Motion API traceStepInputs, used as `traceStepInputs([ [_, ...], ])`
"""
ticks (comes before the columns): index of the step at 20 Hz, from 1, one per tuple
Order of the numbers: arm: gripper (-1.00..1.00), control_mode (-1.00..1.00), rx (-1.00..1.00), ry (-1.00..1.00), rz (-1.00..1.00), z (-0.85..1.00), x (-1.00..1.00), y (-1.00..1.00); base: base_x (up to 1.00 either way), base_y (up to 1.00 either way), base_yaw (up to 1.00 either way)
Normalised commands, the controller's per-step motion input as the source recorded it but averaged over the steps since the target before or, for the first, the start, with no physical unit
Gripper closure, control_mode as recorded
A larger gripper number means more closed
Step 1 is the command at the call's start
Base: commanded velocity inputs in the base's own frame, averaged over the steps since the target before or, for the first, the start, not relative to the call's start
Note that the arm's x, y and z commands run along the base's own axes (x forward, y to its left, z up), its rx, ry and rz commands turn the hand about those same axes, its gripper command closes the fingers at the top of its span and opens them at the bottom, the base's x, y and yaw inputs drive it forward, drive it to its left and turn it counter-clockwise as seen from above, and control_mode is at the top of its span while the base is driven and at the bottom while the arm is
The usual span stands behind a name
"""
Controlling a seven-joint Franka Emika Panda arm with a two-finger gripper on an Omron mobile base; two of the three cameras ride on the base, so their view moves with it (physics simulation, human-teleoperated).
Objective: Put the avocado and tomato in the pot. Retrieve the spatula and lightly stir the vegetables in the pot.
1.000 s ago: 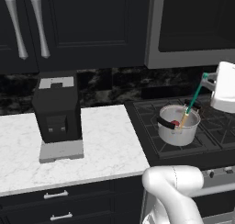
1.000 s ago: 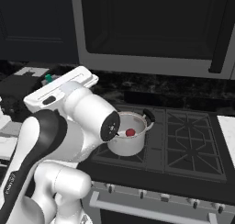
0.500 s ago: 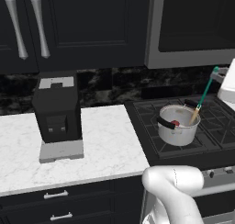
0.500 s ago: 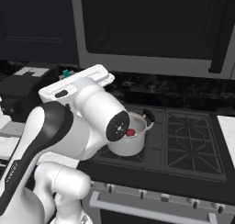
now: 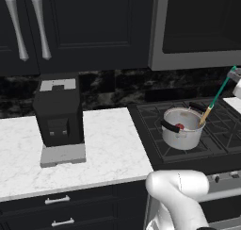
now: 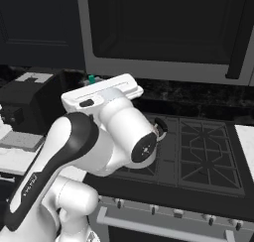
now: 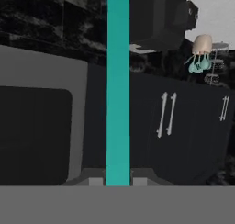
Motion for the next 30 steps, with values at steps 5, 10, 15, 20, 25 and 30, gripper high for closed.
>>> traceStepInputs([
  [5,1.00,-1.00,0.09,0.07,-0.05,0.00,0.24,-0.41,0.00,0.00,0.00],
  [10,1.00,-1.00,0.06,0.05,-0.05,-0.23,0.27,-0.35,0.00,0.00,0.00],
  [15,1.00,-1.00,0.00,0.03,-0.03,-0.40,0.39,-0.11,0.00,0.00,0.00],
  [20,1.00,-1.00,0.00,0.01,-0.06,-0.16,0.47,0.00,0.00,0.00,0.00],
  [25,1.00,-1.00,-0.01,0.05,-0.06,-0.31,0.43,0.00,0.00,0.00,0.00],
  [30,1.00,-1.00,-0.01,0.04,-0.08,-0.30,0.29,-0.01,0.00,0.00,0.00],
])
